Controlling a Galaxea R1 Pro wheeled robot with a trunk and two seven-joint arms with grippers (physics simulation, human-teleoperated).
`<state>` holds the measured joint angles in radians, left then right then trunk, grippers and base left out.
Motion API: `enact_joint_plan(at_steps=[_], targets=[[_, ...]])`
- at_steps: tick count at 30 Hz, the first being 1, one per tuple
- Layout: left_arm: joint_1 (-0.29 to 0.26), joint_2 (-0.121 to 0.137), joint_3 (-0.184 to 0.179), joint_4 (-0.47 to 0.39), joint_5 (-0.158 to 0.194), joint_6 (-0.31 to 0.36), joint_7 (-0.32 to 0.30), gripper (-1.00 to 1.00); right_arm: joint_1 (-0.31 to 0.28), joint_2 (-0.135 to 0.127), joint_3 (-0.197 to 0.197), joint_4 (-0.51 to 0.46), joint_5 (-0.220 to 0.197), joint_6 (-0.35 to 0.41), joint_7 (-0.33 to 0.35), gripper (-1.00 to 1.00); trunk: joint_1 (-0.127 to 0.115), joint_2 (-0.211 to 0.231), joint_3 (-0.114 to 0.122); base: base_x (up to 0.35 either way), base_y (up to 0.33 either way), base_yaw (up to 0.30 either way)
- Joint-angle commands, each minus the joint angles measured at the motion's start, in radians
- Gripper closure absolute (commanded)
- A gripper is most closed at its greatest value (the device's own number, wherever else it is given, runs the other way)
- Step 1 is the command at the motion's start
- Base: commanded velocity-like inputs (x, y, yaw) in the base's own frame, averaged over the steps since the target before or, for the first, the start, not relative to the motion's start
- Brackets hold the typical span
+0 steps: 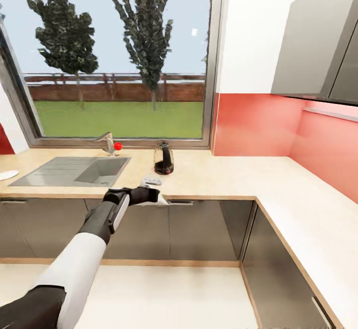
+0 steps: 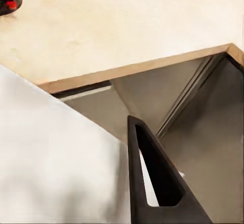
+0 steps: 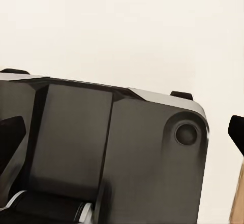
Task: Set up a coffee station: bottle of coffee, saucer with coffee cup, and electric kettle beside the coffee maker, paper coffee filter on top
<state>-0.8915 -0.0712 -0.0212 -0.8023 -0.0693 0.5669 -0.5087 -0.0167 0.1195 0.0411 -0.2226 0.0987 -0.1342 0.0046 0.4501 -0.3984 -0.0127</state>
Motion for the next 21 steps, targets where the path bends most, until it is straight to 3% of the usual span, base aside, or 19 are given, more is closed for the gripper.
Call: enact_joint_plan(at_steps=[1, 11, 15, 21], targets=[[0.017, 0.004, 0.001, -0.002, -0.008, -0.003, -0.022, 1.0, 0.0, 0.0, -0.001, 0.0, 0.01, -0.002, 0.0, -1.0, 0.0, -0.002, -0.001, -0.341, 0.0, 0.275], [0.196, 0.061, 0.001, -0.002, -0.009, -0.142, -0.104, 1.0, 0.0, 0.0, 0.0, 0.0, 0.01, -0.002, 0.0, -1.0, 0.0, -0.002, -0.001, -0.341, 0.0, 0.275], [0.267, 0.082, 0.001, 0.0, -0.011, -0.173, -0.11, 1.0, 0.0, 0.0, 0.0, 0.0, 0.01, -0.002, 0.0, -1.0, 0.0, -0.002, -0.001, -0.303, 0.0, 0.275], [0.429, 0.133, 0.002, 0.019, -0.016, -0.311, -0.09, 1.0, 0.0, 0.0, -0.001, -0.005, 0.009, -0.002, 0.0, -1.0, 0.0, -0.002, -0.001, -0.072, 0.0, 0.276]])
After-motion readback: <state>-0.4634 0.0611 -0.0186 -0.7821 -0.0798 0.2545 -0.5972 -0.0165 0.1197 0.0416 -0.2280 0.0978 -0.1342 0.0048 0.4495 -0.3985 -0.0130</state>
